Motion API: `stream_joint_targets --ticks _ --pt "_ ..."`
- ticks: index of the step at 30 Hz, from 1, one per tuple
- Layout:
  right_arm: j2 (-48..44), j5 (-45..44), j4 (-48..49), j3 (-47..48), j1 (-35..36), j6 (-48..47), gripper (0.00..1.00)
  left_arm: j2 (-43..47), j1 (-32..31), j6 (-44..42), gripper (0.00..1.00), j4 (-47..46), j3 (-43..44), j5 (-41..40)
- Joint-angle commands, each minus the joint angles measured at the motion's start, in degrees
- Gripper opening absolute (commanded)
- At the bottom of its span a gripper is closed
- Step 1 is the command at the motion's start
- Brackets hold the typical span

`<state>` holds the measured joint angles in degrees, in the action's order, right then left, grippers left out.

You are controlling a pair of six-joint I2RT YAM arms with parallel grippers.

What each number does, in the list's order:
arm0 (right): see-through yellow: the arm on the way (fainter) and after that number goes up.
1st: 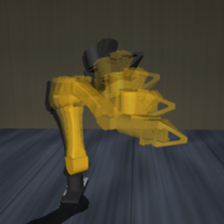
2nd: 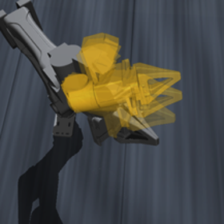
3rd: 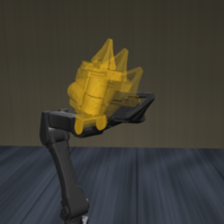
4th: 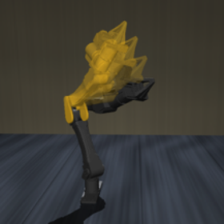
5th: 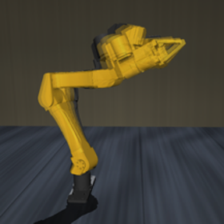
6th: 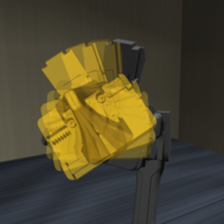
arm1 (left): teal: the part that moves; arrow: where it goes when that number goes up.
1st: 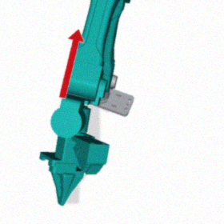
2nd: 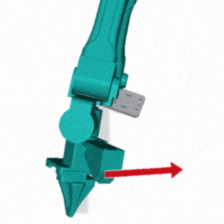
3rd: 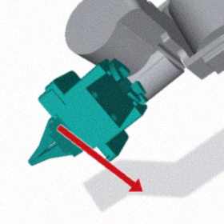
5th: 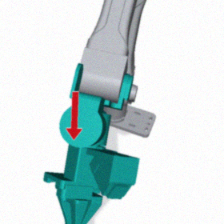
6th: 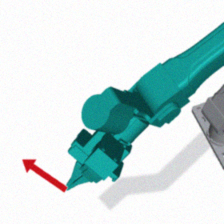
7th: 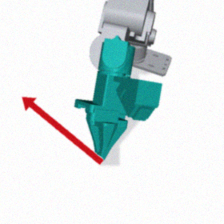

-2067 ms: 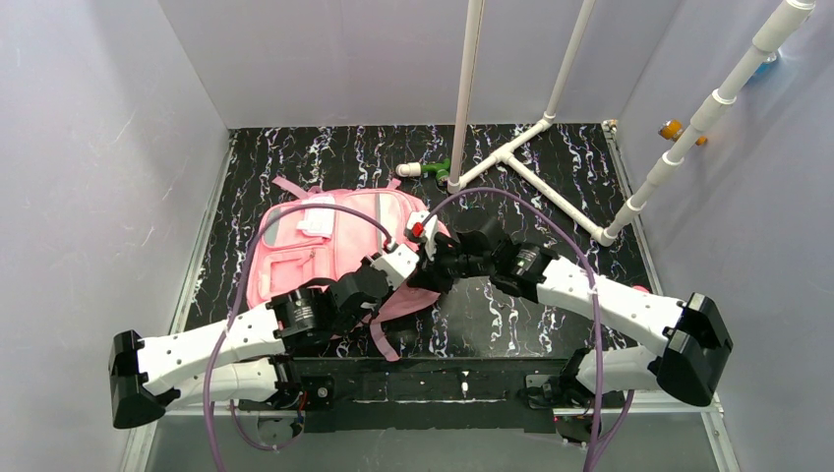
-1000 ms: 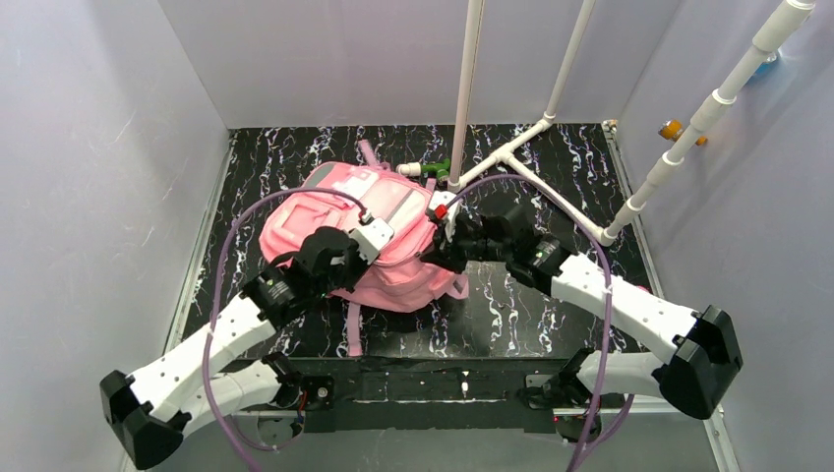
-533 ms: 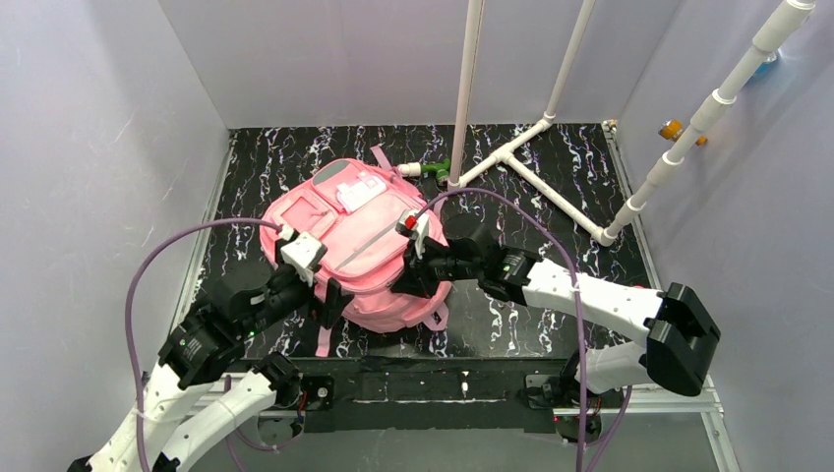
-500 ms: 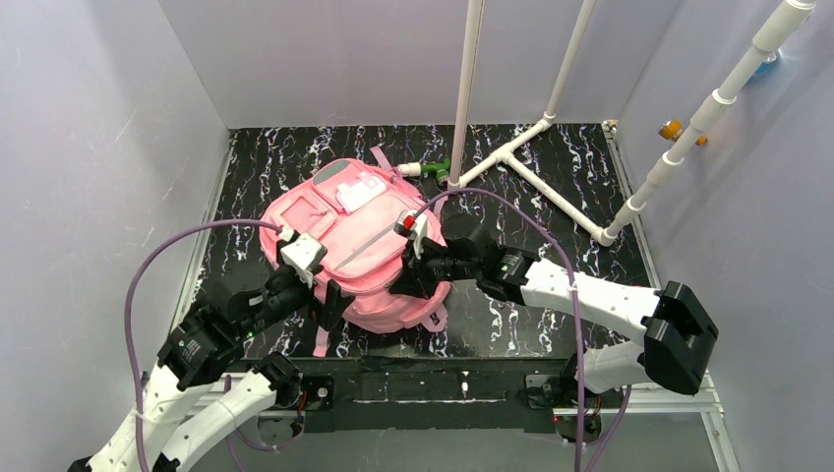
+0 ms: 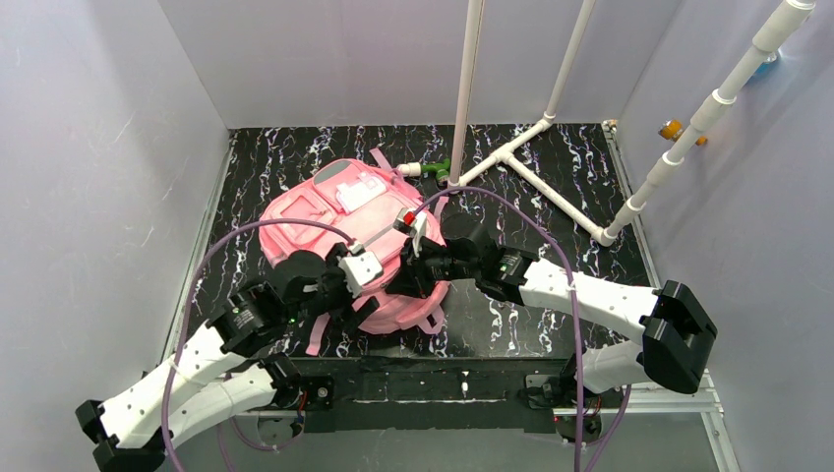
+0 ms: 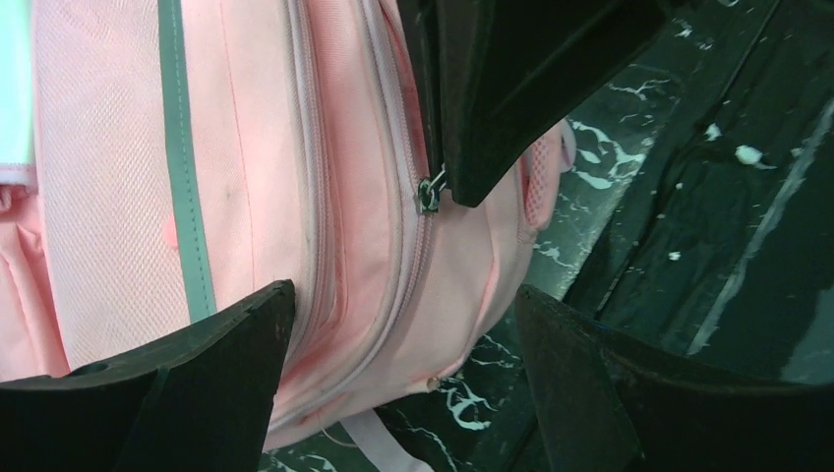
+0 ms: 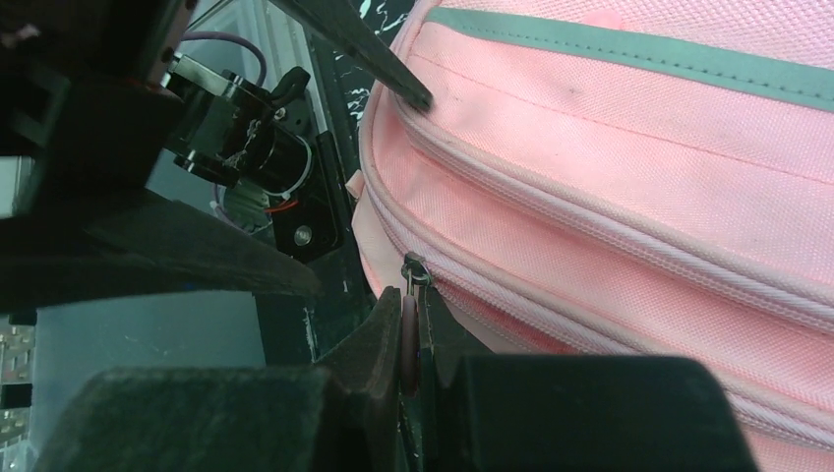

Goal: Pack the student bag
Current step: Zip the student bag at the center of the board.

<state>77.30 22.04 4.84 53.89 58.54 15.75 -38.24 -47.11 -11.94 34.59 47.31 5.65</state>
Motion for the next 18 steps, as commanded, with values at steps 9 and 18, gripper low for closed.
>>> stream_joint_targets --ticks 9,18 --pt "-2.19 2.34 6.3 5.65 2.2 1.77 0.01 -6.88 -10.34 -7.93 0.46 -10.86 -5.26 -26.97" --pt "-4.79 -1.81 -7.83 7.08 -1.39 -7.66 0.01 -2.75 -11.09 -6.19 0.0 -3.48 -5.99 -34.96"
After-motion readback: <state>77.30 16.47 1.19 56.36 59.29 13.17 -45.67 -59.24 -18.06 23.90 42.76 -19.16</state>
